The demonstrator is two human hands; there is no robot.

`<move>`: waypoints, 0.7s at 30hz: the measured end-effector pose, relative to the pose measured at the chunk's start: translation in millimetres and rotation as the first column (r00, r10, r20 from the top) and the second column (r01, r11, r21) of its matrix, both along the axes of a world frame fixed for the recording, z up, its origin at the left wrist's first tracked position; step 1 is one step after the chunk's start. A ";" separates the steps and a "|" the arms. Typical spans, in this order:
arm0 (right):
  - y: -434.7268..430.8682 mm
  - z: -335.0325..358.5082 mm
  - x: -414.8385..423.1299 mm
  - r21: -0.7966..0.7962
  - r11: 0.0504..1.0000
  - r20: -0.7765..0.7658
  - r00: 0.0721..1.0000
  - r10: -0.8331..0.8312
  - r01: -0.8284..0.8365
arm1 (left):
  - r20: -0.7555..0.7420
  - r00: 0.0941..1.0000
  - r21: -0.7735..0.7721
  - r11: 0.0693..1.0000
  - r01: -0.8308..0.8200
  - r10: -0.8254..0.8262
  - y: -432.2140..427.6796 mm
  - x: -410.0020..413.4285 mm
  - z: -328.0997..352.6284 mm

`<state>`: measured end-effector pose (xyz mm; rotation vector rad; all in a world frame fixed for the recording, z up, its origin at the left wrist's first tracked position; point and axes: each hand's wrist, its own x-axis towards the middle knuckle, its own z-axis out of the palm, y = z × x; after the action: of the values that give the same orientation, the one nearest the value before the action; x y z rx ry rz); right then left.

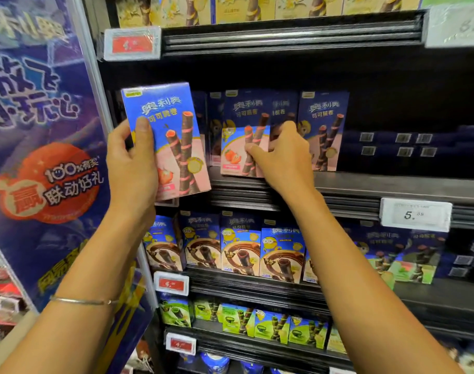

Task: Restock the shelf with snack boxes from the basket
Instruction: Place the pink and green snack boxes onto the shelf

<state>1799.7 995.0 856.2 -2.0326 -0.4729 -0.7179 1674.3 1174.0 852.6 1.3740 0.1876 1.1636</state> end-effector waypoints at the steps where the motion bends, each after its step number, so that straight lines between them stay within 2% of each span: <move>1: 4.8 0.7 -0.4 -0.028 0.999 0.005 1.000 -0.016 0.016 | -0.005 1.000 0.001 1.000 0.008 -0.008 -0.3 -0.2 -0.3; 6: 24.2 2.7 -0.6 -0.133 0.988 0.017 0.997 -0.073 0.074 | 0.006 0.999 -0.017 0.998 0.053 -0.053 -1.8 -2.2 1.5; 10: 31.5 2.7 1.6 -0.127 0.990 -0.008 0.998 -0.062 0.061 | -0.009 0.996 -0.060 0.995 0.084 -0.085 -1.6 -2.2 1.1; 21: 39.1 5.4 4.2 -0.134 0.989 -0.047 0.997 -0.066 0.060 | -0.007 0.992 -0.045 0.991 0.126 -0.127 -1.1 -0.6 0.3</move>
<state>1803.9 1034.1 861.6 -2.1934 -0.4386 -0.6865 1673.6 1172.9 852.9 1.3328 0.1306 1.0419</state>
